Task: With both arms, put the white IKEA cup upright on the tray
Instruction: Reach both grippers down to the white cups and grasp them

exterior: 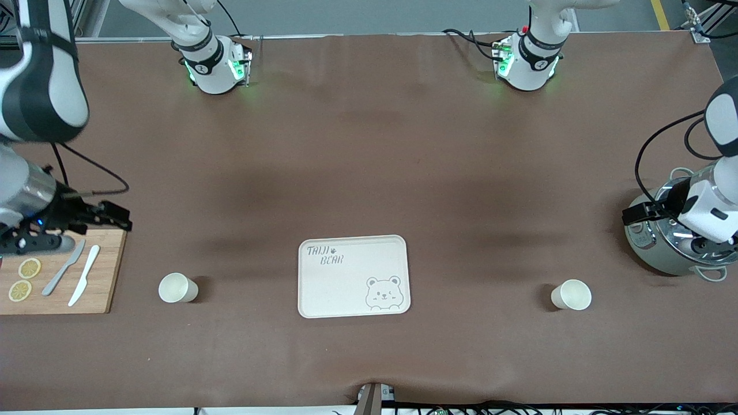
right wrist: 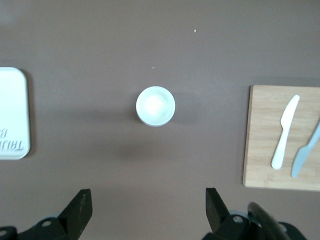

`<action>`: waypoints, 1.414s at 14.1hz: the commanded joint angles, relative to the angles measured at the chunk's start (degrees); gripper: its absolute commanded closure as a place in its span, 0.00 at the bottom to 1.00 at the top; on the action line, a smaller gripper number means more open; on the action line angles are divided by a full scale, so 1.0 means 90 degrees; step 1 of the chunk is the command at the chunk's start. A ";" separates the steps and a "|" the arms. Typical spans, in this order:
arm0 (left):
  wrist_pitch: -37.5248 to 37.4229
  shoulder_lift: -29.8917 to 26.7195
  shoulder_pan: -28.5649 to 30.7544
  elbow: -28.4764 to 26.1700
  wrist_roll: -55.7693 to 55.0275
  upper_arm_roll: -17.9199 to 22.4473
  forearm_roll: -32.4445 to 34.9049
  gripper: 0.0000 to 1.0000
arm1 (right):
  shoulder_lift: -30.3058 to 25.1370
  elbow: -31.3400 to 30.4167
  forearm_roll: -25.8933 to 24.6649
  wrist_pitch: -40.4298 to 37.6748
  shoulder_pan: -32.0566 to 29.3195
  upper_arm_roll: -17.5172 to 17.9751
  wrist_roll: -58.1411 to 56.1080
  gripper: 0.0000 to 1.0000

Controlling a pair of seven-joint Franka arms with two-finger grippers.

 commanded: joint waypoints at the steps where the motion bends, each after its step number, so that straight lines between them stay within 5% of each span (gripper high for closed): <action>1: 0.0430 0.0301 0.0027 -0.0006 0.0081 -0.0025 0.0139 0.00 | 0.0745 0.0702 -0.0090 -0.0033 -0.0045 -0.0028 0.0127 0.00; 7: 0.1923 0.1150 0.0057 -0.0006 0.0081 -0.0025 0.0139 0.00 | 0.2064 0.0859 -0.0100 0.1439 -0.0201 -0.0047 0.0088 0.00; 20: 0.3623 0.2430 -0.0031 0.0023 -0.0065 -0.0025 0.0120 0.00 | 0.2807 0.0937 -0.0315 0.1988 -0.0162 -0.0047 0.0039 0.00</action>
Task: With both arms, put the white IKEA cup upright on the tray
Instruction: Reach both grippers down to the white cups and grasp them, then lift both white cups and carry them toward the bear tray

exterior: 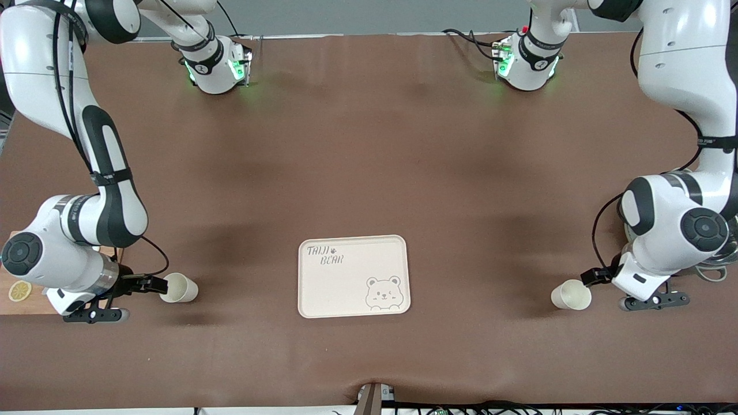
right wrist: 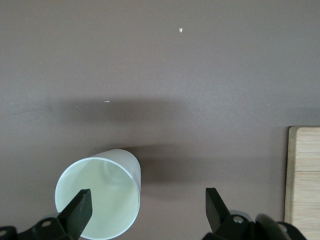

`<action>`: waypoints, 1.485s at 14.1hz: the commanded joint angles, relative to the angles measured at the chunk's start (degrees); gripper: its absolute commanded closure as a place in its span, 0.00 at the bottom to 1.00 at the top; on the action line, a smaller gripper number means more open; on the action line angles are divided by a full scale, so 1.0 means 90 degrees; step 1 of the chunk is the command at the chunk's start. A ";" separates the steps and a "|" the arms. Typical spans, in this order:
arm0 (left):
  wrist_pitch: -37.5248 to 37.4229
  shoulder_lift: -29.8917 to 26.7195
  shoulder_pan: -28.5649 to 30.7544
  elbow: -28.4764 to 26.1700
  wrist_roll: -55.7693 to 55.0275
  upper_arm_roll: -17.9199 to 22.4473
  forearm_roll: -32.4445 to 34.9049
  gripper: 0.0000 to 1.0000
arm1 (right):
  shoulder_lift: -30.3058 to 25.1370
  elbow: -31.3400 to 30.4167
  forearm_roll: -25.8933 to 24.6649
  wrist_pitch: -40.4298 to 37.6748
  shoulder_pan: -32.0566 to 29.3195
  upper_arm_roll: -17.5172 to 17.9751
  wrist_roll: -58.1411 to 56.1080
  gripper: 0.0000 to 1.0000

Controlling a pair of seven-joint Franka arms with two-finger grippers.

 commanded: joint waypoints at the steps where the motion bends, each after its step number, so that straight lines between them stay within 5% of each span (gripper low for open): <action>1: 0.0401 0.0270 -0.0009 0.0062 -0.0082 0.0002 0.0119 0.00 | 0.0138 0.0152 -0.0137 0.0079 -0.0010 0.0070 0.0039 0.00; 6: 0.0851 0.0573 -0.0009 0.0091 -0.0237 -0.0007 -0.0123 0.00 | 0.0382 0.0103 -0.0107 0.0451 -0.0010 0.0070 0.0077 0.00; 8: 0.0851 0.0593 -0.0028 0.0101 -0.0627 -0.0017 -0.0349 0.39 | 0.0479 0.0113 -0.0107 0.0518 -0.0010 0.0070 0.0097 0.00; 12: 0.0851 0.0583 -0.0058 0.0110 -0.0707 -0.0027 -0.0359 0.80 | 0.0519 0.0103 -0.0107 0.0597 -0.0010 0.0070 0.0058 0.00; 13: 0.0851 0.0573 -0.0058 0.0110 -0.0707 -0.0027 -0.0349 0.89 | 0.0519 0.0113 -0.0107 0.0597 -0.0001 0.0070 0.0058 0.08; 14: 0.0851 0.0564 -0.0058 0.0120 -0.0707 -0.0027 -0.0349 0.97 | 0.0528 0.0113 -0.0107 0.0597 0.0009 0.0070 0.0097 0.26; 17: 0.0851 0.0515 -0.0058 0.0120 -0.0707 -0.0027 -0.0359 1.00 | 0.0519 0.0113 -0.0097 0.0578 0.0029 0.0079 0.0107 0.67; 21: 0.0783 0.0281 -0.0009 0.0257 -0.0687 -0.0027 -0.0349 1.00 | 0.0528 0.0113 -0.0097 0.0578 0.0039 0.0079 0.0107 0.92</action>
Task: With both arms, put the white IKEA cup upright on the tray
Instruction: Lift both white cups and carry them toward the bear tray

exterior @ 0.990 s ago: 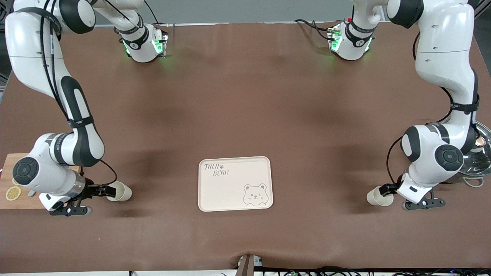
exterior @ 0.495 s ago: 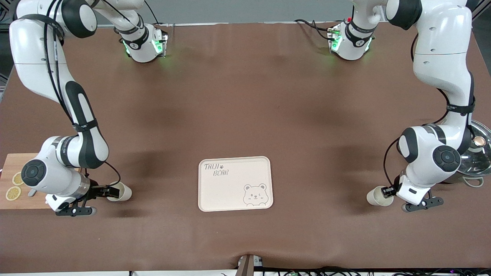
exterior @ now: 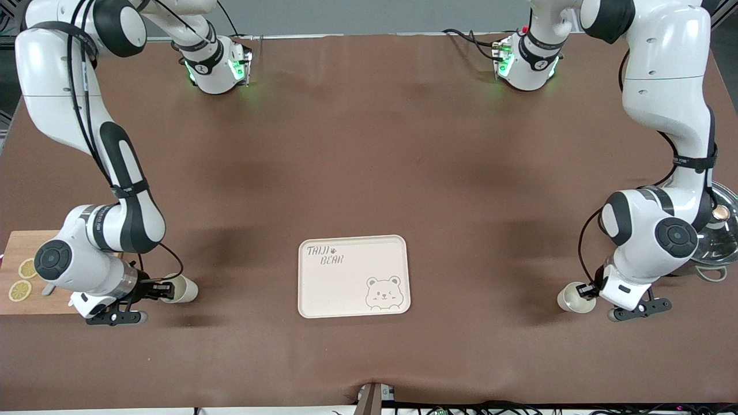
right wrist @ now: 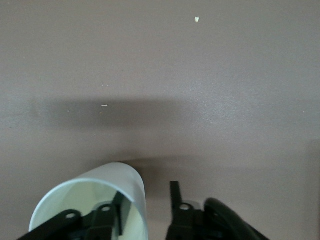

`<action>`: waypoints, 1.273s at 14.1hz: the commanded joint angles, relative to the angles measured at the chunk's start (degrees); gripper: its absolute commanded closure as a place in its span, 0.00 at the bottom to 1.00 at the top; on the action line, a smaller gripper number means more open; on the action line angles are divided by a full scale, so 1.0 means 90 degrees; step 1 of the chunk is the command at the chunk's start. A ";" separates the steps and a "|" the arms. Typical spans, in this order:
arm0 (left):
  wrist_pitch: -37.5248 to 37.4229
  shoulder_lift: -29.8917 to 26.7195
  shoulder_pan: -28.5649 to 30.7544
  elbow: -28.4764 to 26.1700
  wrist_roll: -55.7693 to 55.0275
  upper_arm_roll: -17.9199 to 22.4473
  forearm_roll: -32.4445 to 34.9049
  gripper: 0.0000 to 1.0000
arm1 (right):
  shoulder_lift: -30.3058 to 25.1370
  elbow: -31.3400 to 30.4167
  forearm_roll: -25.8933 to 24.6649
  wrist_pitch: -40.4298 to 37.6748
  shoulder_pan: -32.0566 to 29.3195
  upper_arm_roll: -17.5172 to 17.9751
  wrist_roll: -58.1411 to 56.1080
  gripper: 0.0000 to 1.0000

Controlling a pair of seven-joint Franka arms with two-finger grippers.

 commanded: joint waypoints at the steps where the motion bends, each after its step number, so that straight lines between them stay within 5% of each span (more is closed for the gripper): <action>1: -0.0081 -0.0346 0.0008 0.0030 0.0017 0.0026 -0.0012 1.00 | 0.0066 0.0115 -0.0083 -0.0016 -0.0013 0.0041 0.0096 0.97; 6: -0.0295 -0.0767 -0.0012 0.0185 0.0008 0.0026 -0.0012 1.00 | 0.0095 0.0115 -0.0073 -0.0006 -0.0003 0.0041 0.0105 1.00; 11: -0.1943 -0.0787 -0.0090 0.1103 -0.0021 0.0026 -0.0012 1.00 | 0.0037 0.0203 -0.0014 -0.0123 0.0104 0.0060 0.0125 1.00; 18: -0.3166 -0.0953 -0.0548 0.1660 -0.1084 0.0007 -0.0022 1.00 | -0.0110 0.1247 -0.0004 -0.2025 0.0835 0.0100 0.1987 1.00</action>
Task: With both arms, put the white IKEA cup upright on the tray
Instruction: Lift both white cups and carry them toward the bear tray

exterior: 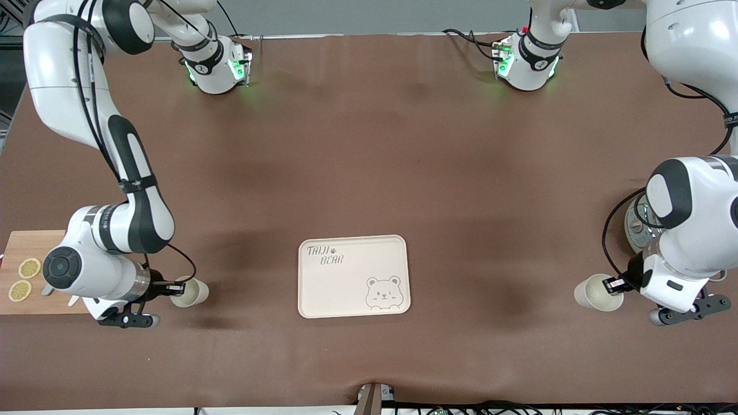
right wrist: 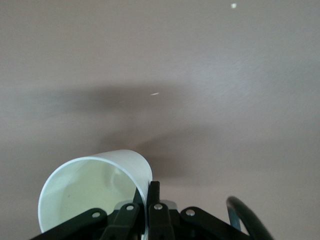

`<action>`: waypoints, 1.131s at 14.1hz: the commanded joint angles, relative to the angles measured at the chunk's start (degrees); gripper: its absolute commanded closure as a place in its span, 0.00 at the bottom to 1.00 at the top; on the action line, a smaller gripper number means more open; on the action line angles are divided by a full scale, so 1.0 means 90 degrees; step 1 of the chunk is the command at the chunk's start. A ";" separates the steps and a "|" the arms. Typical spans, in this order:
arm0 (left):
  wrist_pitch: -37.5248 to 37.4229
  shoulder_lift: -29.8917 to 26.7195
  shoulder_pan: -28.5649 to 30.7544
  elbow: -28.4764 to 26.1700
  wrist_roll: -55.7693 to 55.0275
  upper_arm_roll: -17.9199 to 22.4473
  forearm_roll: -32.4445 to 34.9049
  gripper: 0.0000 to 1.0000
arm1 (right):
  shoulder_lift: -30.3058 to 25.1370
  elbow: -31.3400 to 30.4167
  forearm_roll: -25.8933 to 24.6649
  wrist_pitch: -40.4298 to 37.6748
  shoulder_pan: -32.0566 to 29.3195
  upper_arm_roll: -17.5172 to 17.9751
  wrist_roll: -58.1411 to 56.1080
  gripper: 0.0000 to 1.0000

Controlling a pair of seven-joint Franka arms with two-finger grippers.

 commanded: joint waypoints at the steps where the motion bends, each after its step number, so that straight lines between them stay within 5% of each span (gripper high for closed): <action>1: -0.0426 -0.0039 -0.0335 0.0239 -0.0625 0.0039 -0.0022 1.00 | -0.0054 0.0419 -0.0023 -0.0561 0.0455 -0.0011 0.0981 1.00; 16: -0.0310 0.0439 -0.2229 0.0571 -0.4591 0.0098 -0.0022 1.00 | 0.0083 0.0507 -0.0052 -0.0259 0.2194 -0.0040 0.4626 1.00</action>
